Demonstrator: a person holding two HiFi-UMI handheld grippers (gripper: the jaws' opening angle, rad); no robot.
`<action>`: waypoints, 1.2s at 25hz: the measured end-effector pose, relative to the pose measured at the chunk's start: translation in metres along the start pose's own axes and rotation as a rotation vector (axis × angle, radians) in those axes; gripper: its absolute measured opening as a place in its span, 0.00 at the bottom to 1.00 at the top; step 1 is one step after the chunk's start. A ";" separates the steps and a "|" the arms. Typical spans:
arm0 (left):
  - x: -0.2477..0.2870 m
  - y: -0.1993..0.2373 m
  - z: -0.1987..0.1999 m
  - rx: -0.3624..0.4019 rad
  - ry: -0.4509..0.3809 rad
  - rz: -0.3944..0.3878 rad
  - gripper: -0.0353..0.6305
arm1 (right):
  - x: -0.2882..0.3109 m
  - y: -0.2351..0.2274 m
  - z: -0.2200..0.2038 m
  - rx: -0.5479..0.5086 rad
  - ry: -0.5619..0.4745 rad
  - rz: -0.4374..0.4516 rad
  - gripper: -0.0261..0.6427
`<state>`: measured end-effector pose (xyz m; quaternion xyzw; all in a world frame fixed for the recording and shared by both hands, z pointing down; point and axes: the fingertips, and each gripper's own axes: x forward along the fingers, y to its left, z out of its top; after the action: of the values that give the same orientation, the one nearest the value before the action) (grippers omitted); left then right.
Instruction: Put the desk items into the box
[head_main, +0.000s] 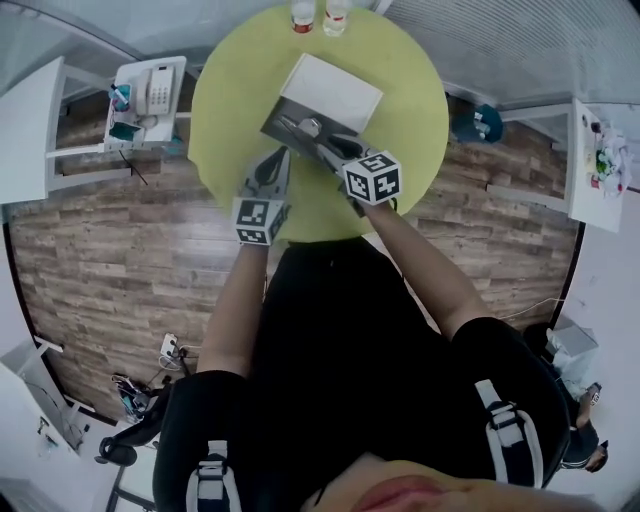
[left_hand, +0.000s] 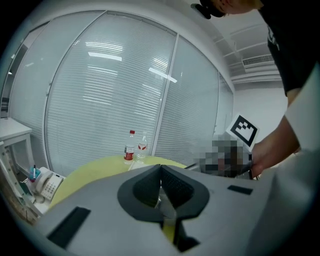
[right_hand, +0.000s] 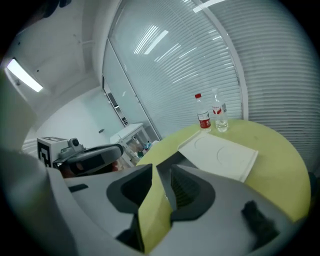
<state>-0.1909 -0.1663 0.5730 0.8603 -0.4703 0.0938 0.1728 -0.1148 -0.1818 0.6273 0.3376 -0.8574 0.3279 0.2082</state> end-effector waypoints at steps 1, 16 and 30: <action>-0.002 -0.005 0.006 0.006 -0.005 -0.008 0.07 | -0.008 0.004 0.005 -0.008 -0.012 0.003 0.22; -0.042 -0.074 0.095 0.079 -0.102 -0.151 0.07 | -0.124 0.079 0.077 -0.293 -0.287 0.080 0.08; -0.062 -0.115 0.163 0.154 -0.188 -0.271 0.07 | -0.187 0.124 0.130 -0.445 -0.493 0.105 0.06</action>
<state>-0.1276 -0.1233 0.3783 0.9315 -0.3556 0.0245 0.0729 -0.0926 -0.1218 0.3757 0.3081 -0.9488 0.0515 0.0462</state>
